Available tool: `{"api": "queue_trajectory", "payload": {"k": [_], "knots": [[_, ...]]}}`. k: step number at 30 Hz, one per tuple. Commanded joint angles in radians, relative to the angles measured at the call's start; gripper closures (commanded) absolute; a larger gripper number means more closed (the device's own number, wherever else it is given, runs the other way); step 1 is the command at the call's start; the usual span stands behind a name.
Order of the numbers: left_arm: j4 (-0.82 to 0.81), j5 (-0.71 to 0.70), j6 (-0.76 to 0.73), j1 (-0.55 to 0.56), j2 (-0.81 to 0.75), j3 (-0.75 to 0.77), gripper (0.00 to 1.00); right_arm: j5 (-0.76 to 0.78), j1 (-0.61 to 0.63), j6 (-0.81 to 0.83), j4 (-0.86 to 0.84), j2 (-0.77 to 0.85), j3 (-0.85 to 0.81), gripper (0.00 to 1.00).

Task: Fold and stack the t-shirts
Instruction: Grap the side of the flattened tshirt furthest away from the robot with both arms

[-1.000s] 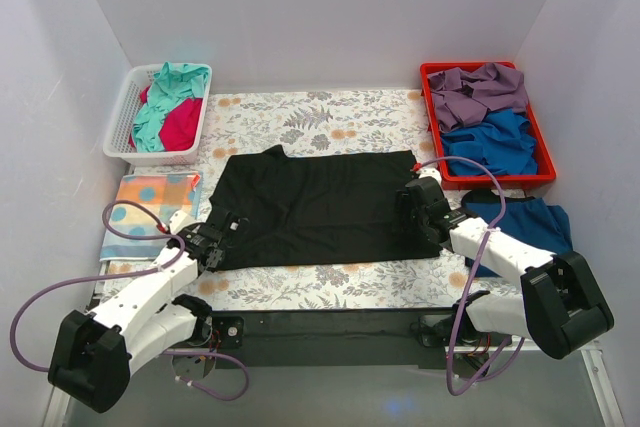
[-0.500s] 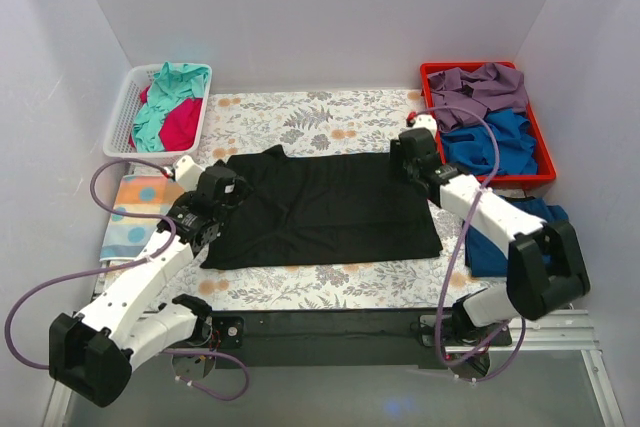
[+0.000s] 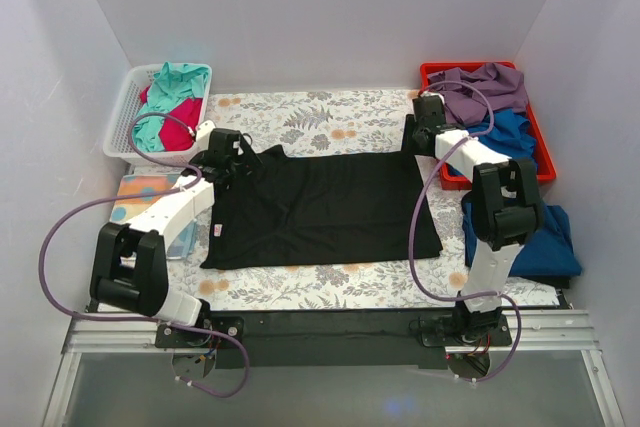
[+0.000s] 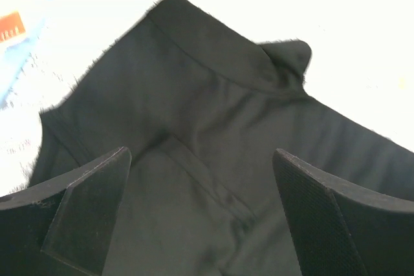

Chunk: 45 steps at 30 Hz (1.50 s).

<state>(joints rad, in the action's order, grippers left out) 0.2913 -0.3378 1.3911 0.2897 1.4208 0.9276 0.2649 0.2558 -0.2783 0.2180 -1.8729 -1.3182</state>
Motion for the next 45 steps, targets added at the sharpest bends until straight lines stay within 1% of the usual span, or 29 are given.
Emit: {"api": "queue_trajectory", "payload": {"k": [1,6,10,16,23,25,26,27,29,30,35,38,39,41,45], "knots": [[-0.055,0.014,-0.069,-0.026,0.076,0.092,0.11,-0.067,-0.041,0.036,0.032,-0.072,-0.107,0.48],[-0.038,0.029,-0.052,-0.049,0.165,0.152,0.12,-0.115,-0.058,0.028,0.064,-0.14,-0.156,0.54],[-0.038,0.026,-0.056,-0.05,0.204,0.169,0.12,-0.144,-0.058,0.028,0.066,-0.16,-0.132,0.55],[-0.037,0.029,-0.064,-0.053,0.224,0.181,0.12,-0.124,-0.061,0.033,0.064,-0.183,-0.116,0.53],[-0.035,0.031,-0.072,-0.06,0.222,0.183,0.13,-0.144,-0.072,0.053,0.078,-0.261,-0.188,0.52],[-0.035,0.036,-0.075,-0.061,0.222,0.185,0.13,-0.151,-0.073,0.051,0.081,-0.275,-0.188,0.55],[-0.034,0.037,-0.076,-0.063,0.222,0.188,0.13,-0.156,-0.073,0.051,0.081,-0.276,-0.185,0.59],[-0.032,0.036,-0.078,-0.063,0.224,0.191,0.13,-0.156,-0.073,0.051,0.081,-0.278,-0.179,0.74],[-0.03,0.037,-0.078,-0.066,0.225,0.197,0.13,-0.145,-0.073,0.045,0.083,-0.275,-0.168,0.94],[-0.03,0.039,-0.079,-0.066,0.227,0.2,0.13,-0.141,-0.073,0.044,0.083,-0.261,-0.161,0.99],[-0.034,0.033,-0.095,-0.069,0.244,0.241,0.14,-0.09,-0.072,0.034,0.083,-0.177,-0.09,0.99],[-0.04,0.048,-0.124,-0.07,0.282,0.286,0.14,-0.073,-0.073,0.027,0.083,-0.082,-0.023,0.99],[-0.04,0.051,-0.132,-0.07,0.314,0.299,0.16,-0.067,-0.073,0.022,0.083,-0.027,-0.004,0.99],[-0.037,0.065,-0.147,-0.07,0.346,0.348,0.18,-0.059,-0.072,0.018,0.081,0.03,0.06,0.99],[-0.026,0.105,-0.175,-0.07,0.435,0.424,0.25,-0.092,-0.072,0.008,0.061,0.199,0.169,0.99]]}}
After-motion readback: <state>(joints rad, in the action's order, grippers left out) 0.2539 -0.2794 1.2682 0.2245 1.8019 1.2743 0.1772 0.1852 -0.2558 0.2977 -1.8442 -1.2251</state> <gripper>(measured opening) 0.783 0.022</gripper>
